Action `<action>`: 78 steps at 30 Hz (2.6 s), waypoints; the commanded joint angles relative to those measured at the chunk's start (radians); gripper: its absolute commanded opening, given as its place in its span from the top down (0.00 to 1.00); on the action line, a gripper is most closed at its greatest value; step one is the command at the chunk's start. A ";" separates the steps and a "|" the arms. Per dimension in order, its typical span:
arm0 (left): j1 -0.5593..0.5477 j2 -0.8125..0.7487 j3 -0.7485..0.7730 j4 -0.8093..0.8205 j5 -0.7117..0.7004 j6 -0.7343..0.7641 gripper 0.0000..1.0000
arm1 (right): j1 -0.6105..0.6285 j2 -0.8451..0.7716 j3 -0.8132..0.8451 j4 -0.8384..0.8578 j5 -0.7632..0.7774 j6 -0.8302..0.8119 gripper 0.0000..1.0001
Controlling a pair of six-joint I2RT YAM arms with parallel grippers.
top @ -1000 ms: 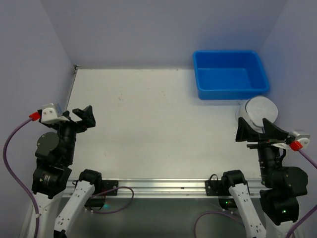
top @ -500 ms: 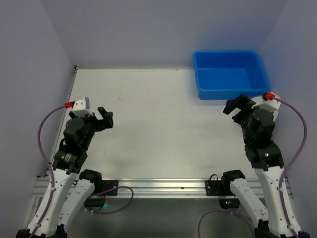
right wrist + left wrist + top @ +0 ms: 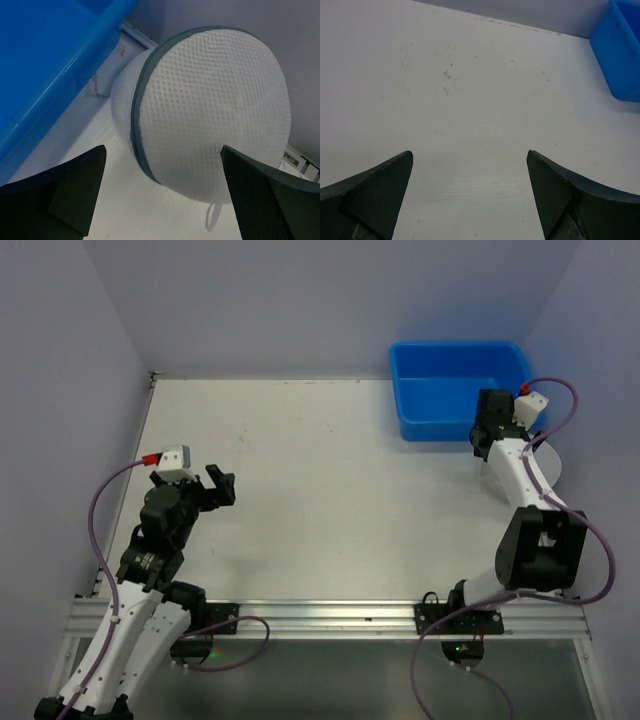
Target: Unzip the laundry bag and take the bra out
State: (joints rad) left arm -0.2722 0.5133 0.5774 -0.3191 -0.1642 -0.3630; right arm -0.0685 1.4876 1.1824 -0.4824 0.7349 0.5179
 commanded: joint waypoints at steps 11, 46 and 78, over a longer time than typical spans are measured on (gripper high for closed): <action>-0.010 -0.001 -0.007 0.051 -0.029 0.016 0.00 | -0.030 0.102 0.085 -0.064 0.023 0.100 0.65; -0.009 0.056 -0.005 0.066 0.117 0.001 0.00 | 1.178 -0.041 -0.009 0.186 -0.338 -0.553 1.00; -0.009 -0.018 0.085 -0.198 0.046 -0.300 0.00 | 1.178 0.419 0.506 0.097 -0.399 -0.205 0.52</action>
State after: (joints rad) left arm -0.2764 0.5041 0.6231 -0.4957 -0.1448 -0.5999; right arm 1.1080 1.9858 1.6070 -0.4255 0.4259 0.2508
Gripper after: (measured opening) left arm 0.998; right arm 0.451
